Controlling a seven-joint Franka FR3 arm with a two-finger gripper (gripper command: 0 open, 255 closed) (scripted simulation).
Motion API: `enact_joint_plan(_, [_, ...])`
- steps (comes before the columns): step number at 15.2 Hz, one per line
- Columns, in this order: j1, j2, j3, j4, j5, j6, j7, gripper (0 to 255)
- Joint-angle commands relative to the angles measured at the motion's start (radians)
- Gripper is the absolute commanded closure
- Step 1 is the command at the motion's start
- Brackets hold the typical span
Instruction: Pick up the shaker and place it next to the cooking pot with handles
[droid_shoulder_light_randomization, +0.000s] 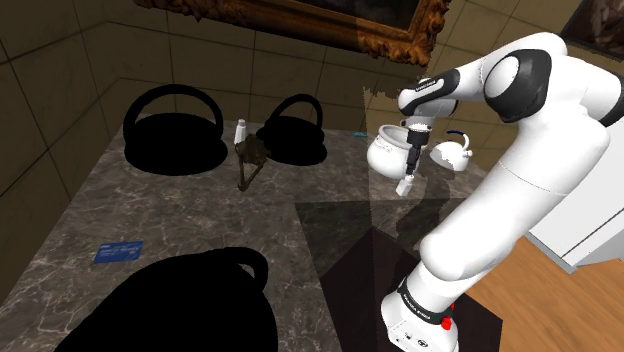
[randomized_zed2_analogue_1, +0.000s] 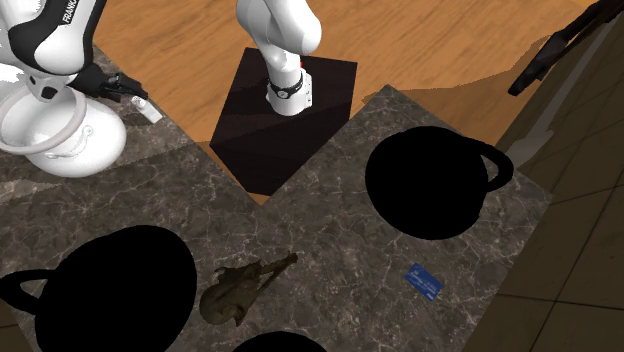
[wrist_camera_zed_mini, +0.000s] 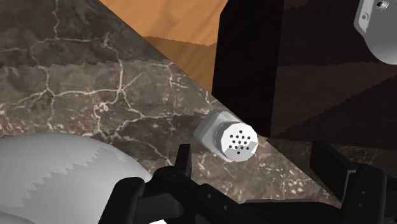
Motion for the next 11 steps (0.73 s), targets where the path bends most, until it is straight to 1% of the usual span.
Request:
enact_joint_plan(1, [0.003,0.065,0.002,-0.012,0.006,0.068,0.003,0])
enact_joint_plan(2, [-0.005,0.091,-0.005,0.011,0.016,0.071,-0.017,0])
enact_joint_plan(6, [0.003,0.078,0.004,0.126,0.019,-0.057,-0.017,0])
enact_joint_plan(11, [0.003,0.078,0.004,0.126,0.019,-0.057,-0.017,0])
